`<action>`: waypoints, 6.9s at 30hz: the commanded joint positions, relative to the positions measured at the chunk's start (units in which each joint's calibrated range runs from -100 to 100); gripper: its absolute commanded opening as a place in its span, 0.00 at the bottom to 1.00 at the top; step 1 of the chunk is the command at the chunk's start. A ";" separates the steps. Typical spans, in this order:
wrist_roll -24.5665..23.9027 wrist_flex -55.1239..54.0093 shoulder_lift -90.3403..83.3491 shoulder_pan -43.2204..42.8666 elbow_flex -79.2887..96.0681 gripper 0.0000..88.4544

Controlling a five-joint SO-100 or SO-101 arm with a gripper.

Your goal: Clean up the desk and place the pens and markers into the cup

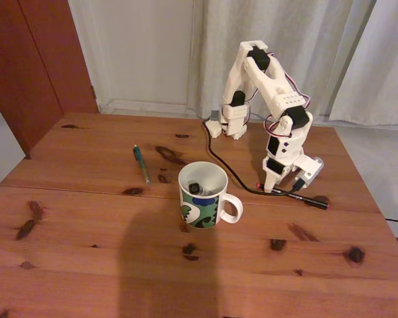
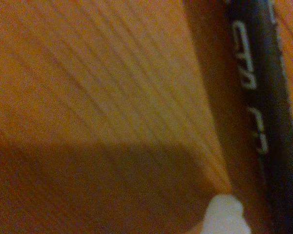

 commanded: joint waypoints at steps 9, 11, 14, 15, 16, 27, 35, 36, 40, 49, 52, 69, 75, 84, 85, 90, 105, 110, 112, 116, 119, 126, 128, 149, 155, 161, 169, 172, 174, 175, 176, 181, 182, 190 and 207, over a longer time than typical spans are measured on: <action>0.41 -0.93 -1.34 -0.15 2.58 0.18; 0.41 -0.93 -1.34 -0.15 2.49 0.14; 0.41 -0.93 -1.34 -0.07 2.49 0.00; 0.41 -0.93 -1.34 0.01 2.04 0.01; 0.26 -0.93 -1.42 0.01 1.95 0.02; 0.47 -6.35 -7.96 2.18 2.04 0.01; 2.14 -6.43 -17.81 4.83 6.00 0.01; 2.35 -6.52 -19.13 5.07 6.73 0.01; 2.61 -6.78 -24.76 6.84 9.07 0.01; 2.09 -22.09 -35.35 14.08 18.81 0.01; 2.04 -26.90 -36.34 15.93 21.78 0.01; 0.41 -35.16 -37.91 19.71 22.32 0.01; 0.41 -34.56 -43.37 19.23 23.23 0.01; -2.94 -35.42 -47.26 22.53 23.68 0.01; -3.41 -35.85 -47.35 22.93 23.86 0.01; -5.51 -43.25 -47.18 25.90 26.83 0.01; -5.61 -54.35 -46.44 29.20 35.58 0.01; -5.61 -54.35 -45.77 29.28 38.01 0.01; -5.61 -54.35 -44.53 29.28 37.74 0.01; -5.61 -54.43 -42.55 30.25 37.20 0.01; -5.61 -54.43 -42.05 30.65 37.20 0.01; -5.56 -54.43 -40.89 30.73 37.20 0.01; -5.56 -54.43 -40.89 30.73 37.20 0.01; -5.24 -53.83 -41.55 32.34 37.56 0.06; -5.19 -53.66 -41.64 34.03 37.20 0.01; -5.19 -53.49 -41.72 35.39 37.20 0.01; -5.45 -42.13 -47.76 36.20 37.20 0.01; -5.61 -38.52 -50.74 36.36 37.29 0.01; -5.61 -37.40 -52.15 36.44 37.20 0.01; -5.61 -37.40 -52.64 36.60 37.20 0.01; -5.61 -37.40 -53.06 37.16 37.20 0.01; -5.19 -37.66 -54.55 38.77 37.74 0.01; -5.19 -37.74 -54.88 39.25 37.92 0.01; -5.14 -37.92 -54.79 41.50 37.74 0.01; -1.63 -27.85 -51.57 50.11 34.50 0.01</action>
